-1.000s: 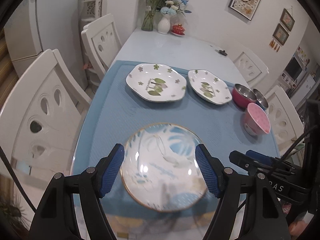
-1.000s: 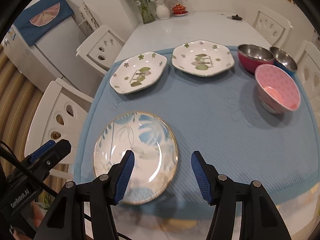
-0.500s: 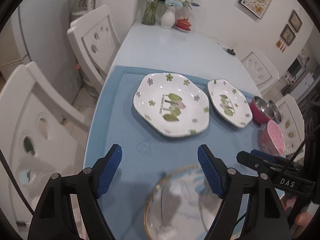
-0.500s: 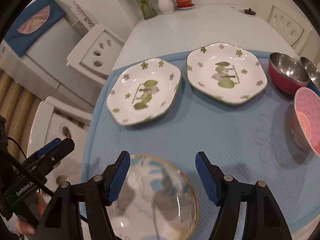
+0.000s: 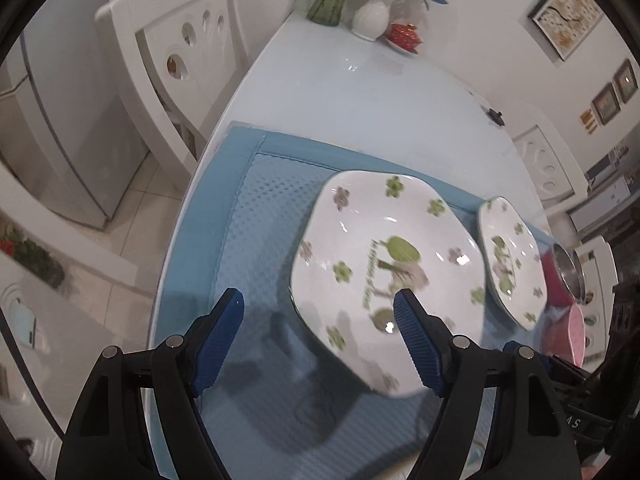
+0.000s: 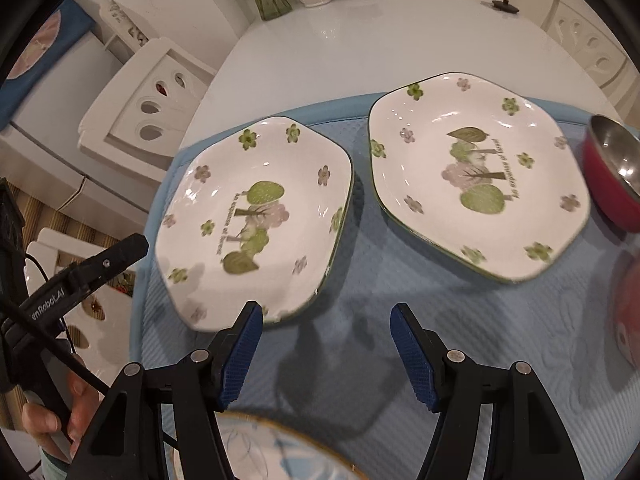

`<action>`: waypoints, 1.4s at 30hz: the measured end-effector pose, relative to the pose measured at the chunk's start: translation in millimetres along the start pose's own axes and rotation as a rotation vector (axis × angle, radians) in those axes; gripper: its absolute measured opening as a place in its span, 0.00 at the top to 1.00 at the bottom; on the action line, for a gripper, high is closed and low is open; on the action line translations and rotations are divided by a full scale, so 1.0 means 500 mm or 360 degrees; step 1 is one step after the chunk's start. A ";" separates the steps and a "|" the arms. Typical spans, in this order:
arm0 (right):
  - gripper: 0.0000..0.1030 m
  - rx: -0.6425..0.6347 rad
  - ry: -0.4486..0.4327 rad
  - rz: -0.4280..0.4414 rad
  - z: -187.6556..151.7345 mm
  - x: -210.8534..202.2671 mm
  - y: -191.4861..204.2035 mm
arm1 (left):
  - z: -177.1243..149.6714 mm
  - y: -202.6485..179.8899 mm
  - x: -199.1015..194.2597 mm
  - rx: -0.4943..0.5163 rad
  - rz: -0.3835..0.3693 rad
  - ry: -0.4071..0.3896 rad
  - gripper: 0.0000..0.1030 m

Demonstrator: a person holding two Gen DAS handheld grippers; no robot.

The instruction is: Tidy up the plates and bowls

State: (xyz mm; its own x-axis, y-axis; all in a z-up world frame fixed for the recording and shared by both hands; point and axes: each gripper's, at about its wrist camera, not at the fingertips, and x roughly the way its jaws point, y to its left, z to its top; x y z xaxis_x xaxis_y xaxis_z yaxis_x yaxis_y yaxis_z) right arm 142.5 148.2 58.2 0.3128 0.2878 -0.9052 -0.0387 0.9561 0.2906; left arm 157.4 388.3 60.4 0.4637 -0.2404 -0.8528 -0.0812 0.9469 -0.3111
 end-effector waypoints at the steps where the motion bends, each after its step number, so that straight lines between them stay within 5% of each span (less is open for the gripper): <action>1: 0.39 -0.0002 0.0003 -0.0001 0.005 0.009 -0.001 | 0.006 0.004 0.012 -0.0003 -0.0004 0.0007 0.27; 18: 0.61 -0.0041 0.0014 0.0040 0.057 0.091 -0.005 | 0.037 0.003 0.114 0.0056 -0.0090 0.0099 0.67; 42: 0.69 -0.0267 -0.0137 -0.0045 0.063 0.091 0.023 | 0.020 -0.022 0.089 0.0246 -0.0081 -0.0019 0.74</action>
State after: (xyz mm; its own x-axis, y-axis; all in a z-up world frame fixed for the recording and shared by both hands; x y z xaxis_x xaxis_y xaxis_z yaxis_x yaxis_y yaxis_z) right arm 186.2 170.4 30.3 0.3960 0.2617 -0.8802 -0.1843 0.9617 0.2030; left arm 187.9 369.4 30.3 0.4744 -0.2872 -0.8321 0.0792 0.9554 -0.2846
